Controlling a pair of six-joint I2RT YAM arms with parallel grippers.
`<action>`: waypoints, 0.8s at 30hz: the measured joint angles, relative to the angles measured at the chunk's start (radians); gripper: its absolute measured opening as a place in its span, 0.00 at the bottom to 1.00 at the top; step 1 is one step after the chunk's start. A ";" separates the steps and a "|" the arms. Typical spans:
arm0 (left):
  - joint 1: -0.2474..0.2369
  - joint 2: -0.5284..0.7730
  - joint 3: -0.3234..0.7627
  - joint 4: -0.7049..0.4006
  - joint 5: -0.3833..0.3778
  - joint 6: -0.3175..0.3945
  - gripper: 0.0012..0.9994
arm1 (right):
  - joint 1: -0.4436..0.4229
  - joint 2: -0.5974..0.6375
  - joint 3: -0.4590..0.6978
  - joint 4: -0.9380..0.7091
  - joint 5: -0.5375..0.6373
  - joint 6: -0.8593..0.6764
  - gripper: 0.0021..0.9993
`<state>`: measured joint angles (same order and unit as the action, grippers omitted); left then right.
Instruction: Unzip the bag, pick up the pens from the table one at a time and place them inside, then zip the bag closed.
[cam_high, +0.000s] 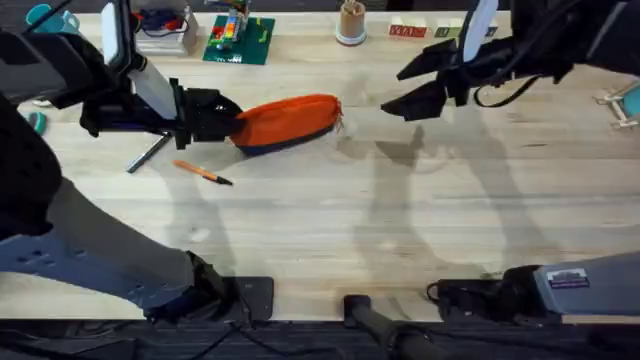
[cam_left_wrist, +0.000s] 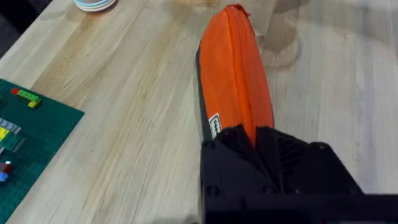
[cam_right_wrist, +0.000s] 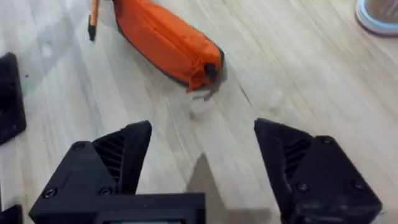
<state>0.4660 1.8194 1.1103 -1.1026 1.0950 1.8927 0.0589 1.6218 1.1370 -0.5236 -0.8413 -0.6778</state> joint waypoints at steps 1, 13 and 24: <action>0.000 0.000 0.000 0.000 0.000 0.000 0.04 | 0.000 0.013 0.000 0.021 -0.018 0.000 1.00; 0.000 0.000 0.000 0.000 0.000 0.000 0.04 | 0.010 0.117 0.000 0.133 -0.135 -0.001 1.00; 0.000 0.000 0.000 0.000 0.000 0.000 0.04 | 0.088 0.152 0.002 0.256 -0.150 -0.004 1.00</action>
<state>0.4660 1.8194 1.1103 -1.1025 1.0946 1.8927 0.1467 1.7742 1.1389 -0.2678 -0.9916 -0.6813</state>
